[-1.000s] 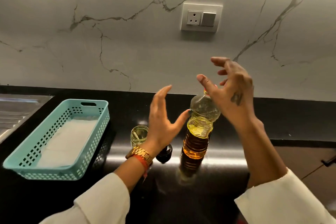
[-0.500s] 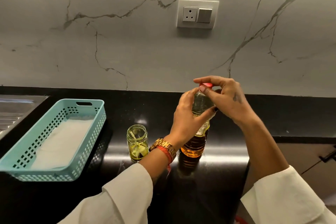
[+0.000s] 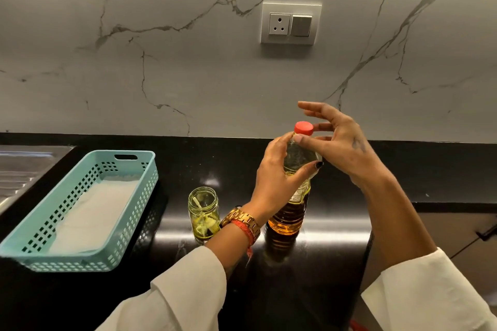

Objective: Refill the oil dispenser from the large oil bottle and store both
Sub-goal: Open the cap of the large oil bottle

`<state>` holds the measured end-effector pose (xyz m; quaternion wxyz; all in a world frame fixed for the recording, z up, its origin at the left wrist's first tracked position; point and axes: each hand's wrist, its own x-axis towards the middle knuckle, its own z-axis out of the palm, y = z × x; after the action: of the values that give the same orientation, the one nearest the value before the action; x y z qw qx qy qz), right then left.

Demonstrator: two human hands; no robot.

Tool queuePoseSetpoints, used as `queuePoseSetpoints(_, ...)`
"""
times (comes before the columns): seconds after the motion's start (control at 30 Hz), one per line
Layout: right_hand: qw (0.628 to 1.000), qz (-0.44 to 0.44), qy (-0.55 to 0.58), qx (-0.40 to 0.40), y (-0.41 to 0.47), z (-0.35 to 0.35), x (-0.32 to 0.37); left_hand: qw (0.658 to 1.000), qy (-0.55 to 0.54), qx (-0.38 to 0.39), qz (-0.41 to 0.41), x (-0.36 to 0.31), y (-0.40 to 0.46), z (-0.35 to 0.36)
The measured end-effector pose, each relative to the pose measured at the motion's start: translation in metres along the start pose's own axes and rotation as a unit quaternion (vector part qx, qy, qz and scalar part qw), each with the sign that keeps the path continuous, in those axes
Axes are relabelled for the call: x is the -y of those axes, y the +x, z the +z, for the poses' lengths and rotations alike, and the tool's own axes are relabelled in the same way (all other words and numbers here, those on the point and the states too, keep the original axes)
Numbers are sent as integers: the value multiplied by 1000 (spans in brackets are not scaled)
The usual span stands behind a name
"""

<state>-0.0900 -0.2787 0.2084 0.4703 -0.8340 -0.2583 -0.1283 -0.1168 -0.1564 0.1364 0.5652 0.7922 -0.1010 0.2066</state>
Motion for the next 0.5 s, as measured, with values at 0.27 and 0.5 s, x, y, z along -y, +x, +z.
queuePoseSetpoints(0.27, 996, -19, -44, -77, -1, 13, -5, 1000, 5, -4, 4, 4, 1, 2)
queuePoseSetpoints(0.5, 1000, 8, 22, -4, 1, 5, -5, 1000, 6, -4, 8, 4, 1, 2)
